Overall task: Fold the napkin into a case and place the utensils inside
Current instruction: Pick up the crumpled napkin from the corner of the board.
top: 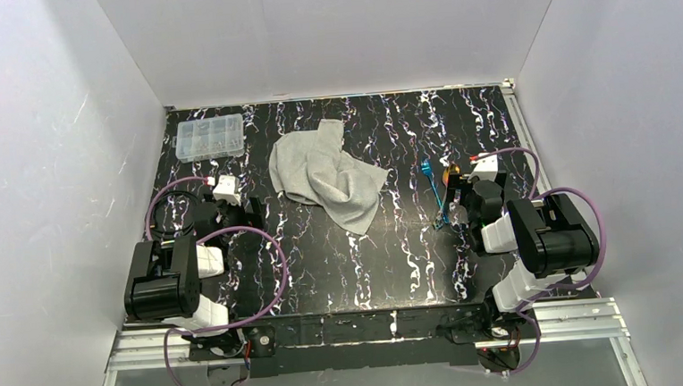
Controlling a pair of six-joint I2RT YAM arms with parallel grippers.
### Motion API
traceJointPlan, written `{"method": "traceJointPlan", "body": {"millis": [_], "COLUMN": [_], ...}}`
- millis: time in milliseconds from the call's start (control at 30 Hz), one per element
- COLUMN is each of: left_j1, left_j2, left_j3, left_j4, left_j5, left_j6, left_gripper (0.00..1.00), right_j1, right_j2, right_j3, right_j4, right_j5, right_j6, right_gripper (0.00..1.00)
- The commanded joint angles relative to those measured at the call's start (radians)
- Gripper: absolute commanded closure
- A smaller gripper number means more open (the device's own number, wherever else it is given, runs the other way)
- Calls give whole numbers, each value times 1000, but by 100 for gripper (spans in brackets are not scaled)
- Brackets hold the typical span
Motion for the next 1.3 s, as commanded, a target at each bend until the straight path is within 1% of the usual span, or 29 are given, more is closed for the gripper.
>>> {"method": "traceJointPlan", "body": {"millis": [0, 167, 233, 267, 300, 333, 367, 400, 433, 467, 500, 533, 567, 600, 633, 667, 700, 733, 767, 800, 833, 867, 900, 1000, 1067, 1133, 1200, 1267], "left_j1": [4, 4, 4, 4, 4, 6, 8, 18, 28, 33, 35, 36, 37, 38, 39, 38, 38, 38, 39, 40, 40, 41, 43, 44, 44, 46, 46, 46], "left_j2": [-21, -21, -19, -18, -25, -29, -46, -81, -108, -128, -139, -145, -149, -147, -138, -124, -104, -78, -50, -9, 18, 50, 77, 125, 140, 143, 135, 124], "left_j3": [15, 15, 16, 18, 17, 26, 45, 81, 140, 240, 325, 402, 476, 553, 631, 722, 807, 889, 973, 1046, 1118, 1194, 1235, 1288, 1286, 1276, 1262, 1253], "left_j4": [12, 13, 12, 12, 12, -2, -60, -143, -268, -419, -559, -679, -798, -912, -1046, -1224, -1297, -1443, -1542, -1629, -1706, -1766, -1819, -1905, -1929, -1937, -1938, -1937], "left_j5": [-11, -10, -11, -9, -14, -37, -69, -69, -50, -37, -25, -8, 11, 33, 66, 99, 115, 126, 142, 150, 155, 158, 177, 207, 218, 213, 196, 182], "left_j6": [4, 4, 4, 2, -3, -19, -24, -41, -56, -57, -46, -38, -8, 3, 36, 51, 58, 70, 87, 99, 104, 106, 115, 124, 134, 139, 145, 147], "left_gripper": [2, 2, 2, 2, 2, 2, 2, 2, 2, 2, 2, 2, 2, 2, 2, 2, 2, 2, 2, 2, 2, 2, 2, 2, 2, 2, 2, 2], "right_j1": [-1, -1, -1, 0, 1, 1, 1, 1, 2, -1, -8, -26, -58, -86, -135, -136, -98, 6, 156, 301, 408, 484, 562, 774, 879, 952, 984, 987], "right_j2": [0, -1, -18, -58, -117, -132, -143, -148, -145, -142, -141, -137, -128, -116, -107, -110, -130, -164, -188, -193, -191, -195, -211, -221, -198, -172, -144, -121], "right_j3": [1, 3, 12, 50, 165, 265, 361, 454, 535, 581, 605, 625, 654, 675, 679, 662, 660, 701, 776, 841, 864, 861, 841, 801, 785, 755, 734, 722], "right_j4": [29, 29, 21, -141, -336, -521, -658, -810, -921, -963, -964, -972, -1005, -1026, -991, -886, -869, -1000, -1159, -1249, -1303, -1325, -1318, -1327, -1353, -1346, -1331, -1305], "right_j5": [-1, 2, 71, 119, 178, 203, 211, 140, 65, -16, -79, -164, -259, -384, -524, -630, -656, -565, -349, -173, -74, -26, 6, 154, 181, 188, 178, 153], "right_j6": [-10, -8, 17, 34, 84, 131, 150, 146, 178, 247, 357, 505, 617, 696, 726, 744, 722, 618, 455, 312, 275, 263, 252, 212, 203, 201, 200, 197], "right_gripper": [1, 1, 1, 1, 1, 1, 1, 1, 1, 1, 1, 1, 1, 1, 1, 1, 1, 1, 1, 1, 1, 1, 1, 2, 3, 6, 9, 11]}}
